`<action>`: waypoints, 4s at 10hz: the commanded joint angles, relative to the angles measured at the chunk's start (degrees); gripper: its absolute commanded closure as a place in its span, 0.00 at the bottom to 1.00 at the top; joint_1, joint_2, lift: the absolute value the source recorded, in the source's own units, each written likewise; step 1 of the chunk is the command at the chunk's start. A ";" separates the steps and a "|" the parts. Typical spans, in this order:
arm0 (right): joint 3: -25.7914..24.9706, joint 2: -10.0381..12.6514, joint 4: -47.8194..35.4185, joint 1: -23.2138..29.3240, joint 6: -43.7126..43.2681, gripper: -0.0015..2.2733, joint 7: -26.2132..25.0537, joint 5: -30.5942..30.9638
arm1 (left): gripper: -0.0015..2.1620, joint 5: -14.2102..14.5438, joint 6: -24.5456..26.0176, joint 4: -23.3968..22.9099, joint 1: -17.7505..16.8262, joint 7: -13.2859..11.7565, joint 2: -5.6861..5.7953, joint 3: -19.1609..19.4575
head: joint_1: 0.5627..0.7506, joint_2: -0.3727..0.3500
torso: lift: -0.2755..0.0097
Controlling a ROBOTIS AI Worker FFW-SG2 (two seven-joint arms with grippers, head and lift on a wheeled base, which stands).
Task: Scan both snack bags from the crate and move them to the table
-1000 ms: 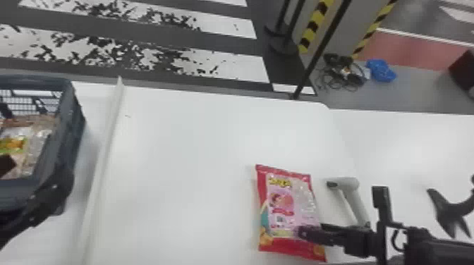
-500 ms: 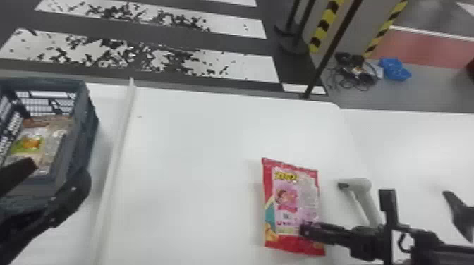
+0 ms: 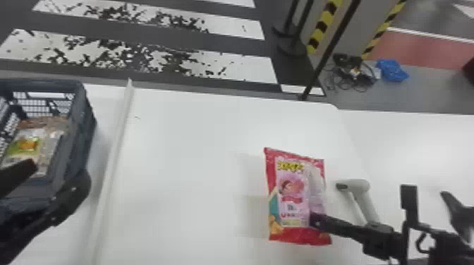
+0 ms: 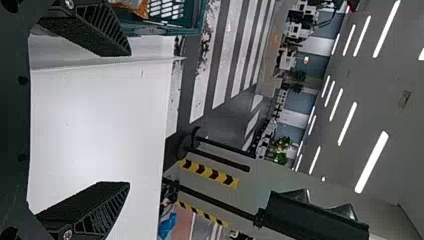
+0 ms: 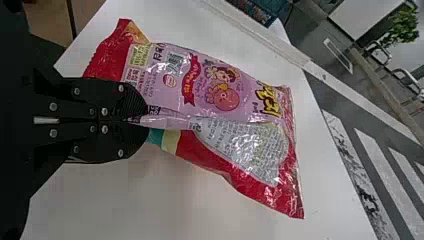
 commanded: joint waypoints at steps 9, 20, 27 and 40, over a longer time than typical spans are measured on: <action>-21.82 -7.17 35.95 -26.52 -14.71 0.99 -31.21 -12.06 | 0.03 -0.89 0.35 4.44 -3.82 0.70 -0.91 -0.09 | 0.70 0.03 | 0.66; -11.19 -0.06 40.17 -19.13 -33.51 0.02 -47.12 -6.26 | 0.03 -0.71 1.76 2.34 -4.61 -0.01 1.82 -2.55 | 0.70 0.03 | 0.66; -2.57 21.04 -7.82 5.12 -37.73 0.03 -39.91 -8.64 | 0.03 -0.71 5.63 1.46 -6.02 0.70 2.78 -5.72 | 0.70 0.03 | 0.66; 20.72 18.58 -19.51 15.32 -47.75 0.05 -44.66 10.70 | 0.04 6.14 49.92 -4.34 -26.85 14.58 2.43 13.53 | 0.70 0.67 | 0.66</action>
